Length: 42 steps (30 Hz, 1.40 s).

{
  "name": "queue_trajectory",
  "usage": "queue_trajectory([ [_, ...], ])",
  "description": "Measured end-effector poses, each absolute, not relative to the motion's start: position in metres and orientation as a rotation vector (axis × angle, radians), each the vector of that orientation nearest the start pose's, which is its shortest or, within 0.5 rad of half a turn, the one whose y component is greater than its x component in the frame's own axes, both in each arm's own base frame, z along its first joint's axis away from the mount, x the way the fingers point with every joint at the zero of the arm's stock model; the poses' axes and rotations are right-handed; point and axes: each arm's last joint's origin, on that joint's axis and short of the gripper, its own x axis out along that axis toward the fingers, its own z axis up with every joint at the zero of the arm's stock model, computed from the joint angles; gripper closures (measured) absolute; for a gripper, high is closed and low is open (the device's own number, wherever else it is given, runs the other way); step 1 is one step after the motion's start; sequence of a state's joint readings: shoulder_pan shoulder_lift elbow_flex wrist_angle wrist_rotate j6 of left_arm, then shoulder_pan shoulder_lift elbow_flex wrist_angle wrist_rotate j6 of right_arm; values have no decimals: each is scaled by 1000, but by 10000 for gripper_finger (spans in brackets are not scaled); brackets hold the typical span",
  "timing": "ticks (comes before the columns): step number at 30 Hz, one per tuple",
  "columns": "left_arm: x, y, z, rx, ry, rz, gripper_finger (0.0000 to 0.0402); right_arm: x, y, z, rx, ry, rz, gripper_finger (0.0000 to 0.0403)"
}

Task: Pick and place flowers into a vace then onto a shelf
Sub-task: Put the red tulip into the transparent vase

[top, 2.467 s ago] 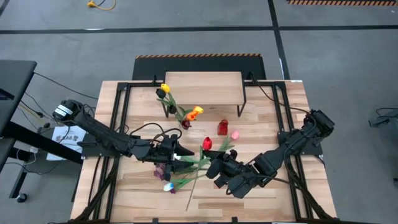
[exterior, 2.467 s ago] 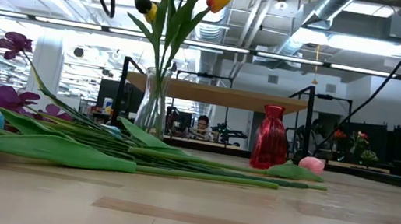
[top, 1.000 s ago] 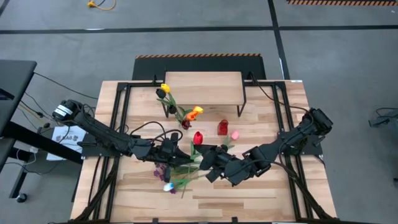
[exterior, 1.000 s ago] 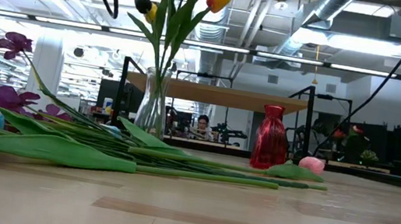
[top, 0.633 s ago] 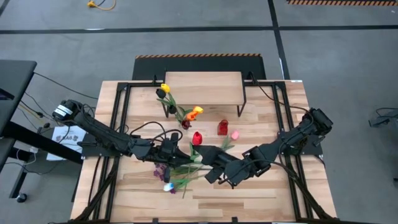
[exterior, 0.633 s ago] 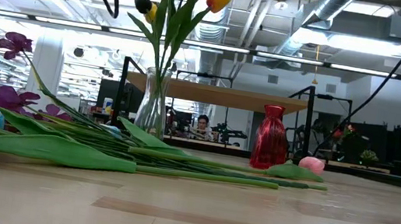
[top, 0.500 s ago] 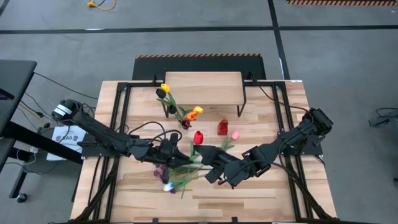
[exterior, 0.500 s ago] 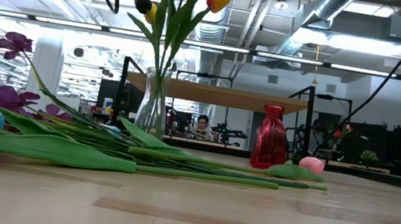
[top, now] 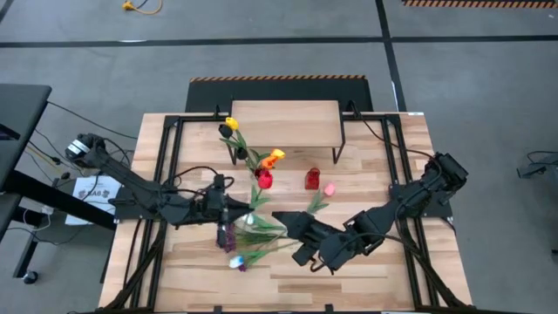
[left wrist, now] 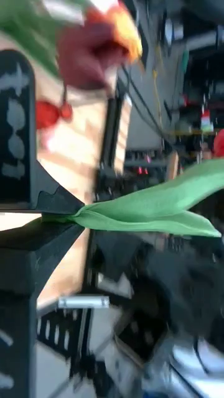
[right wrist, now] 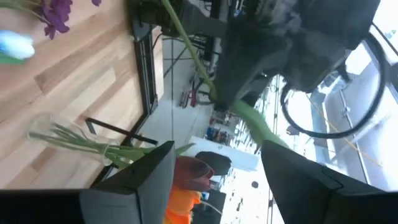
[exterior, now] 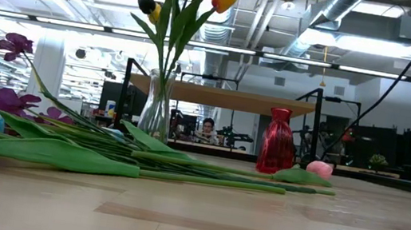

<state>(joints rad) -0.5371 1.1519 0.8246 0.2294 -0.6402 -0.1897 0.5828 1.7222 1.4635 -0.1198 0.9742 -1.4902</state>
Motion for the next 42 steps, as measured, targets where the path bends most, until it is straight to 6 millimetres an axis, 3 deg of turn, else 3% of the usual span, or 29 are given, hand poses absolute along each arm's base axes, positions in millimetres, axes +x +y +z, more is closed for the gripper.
queue_trajectory([
  [7, 207, -114, 320, -81, 75, 287, 401, 332, 205, 329, -1701, 512, -128, 182],
  [13, 179, -130, 323, 67, 47, 605, 401, 325, 209, 330, -1395, 515, -317, 201],
  [16, 172, -138, 321, 158, 66, 684, 401, 321, 204, 327, -1307, 552, -390, 220],
  [20, 174, -141, 317, 227, 92, 699, 401, 312, 189, 320, -1185, 614, -374, 279],
  [24, 176, -139, 317, 280, 113, 709, 401, 306, 172, 314, -953, 696, -227, 371],
  [26, 176, -138, 321, 319, 123, 642, 401, 306, 167, 311, -852, 736, -147, 393],
  [28, 176, -140, 332, 329, 78, 491, 401, 309, 164, 307, -779, 752, -86, 386],
  [31, 174, -143, 357, 410, -112, 267, 401, 312, 160, 299, -718, 773, -24, 377],
  [36, 145, -123, 393, 498, -379, 115, 401, 313, 157, 289, -650, 795, 4, 395],
  [42, 106, -87, 401, 623, -539, -275, 401, 311, 166, 271, -612, 747, 33, 395],
])
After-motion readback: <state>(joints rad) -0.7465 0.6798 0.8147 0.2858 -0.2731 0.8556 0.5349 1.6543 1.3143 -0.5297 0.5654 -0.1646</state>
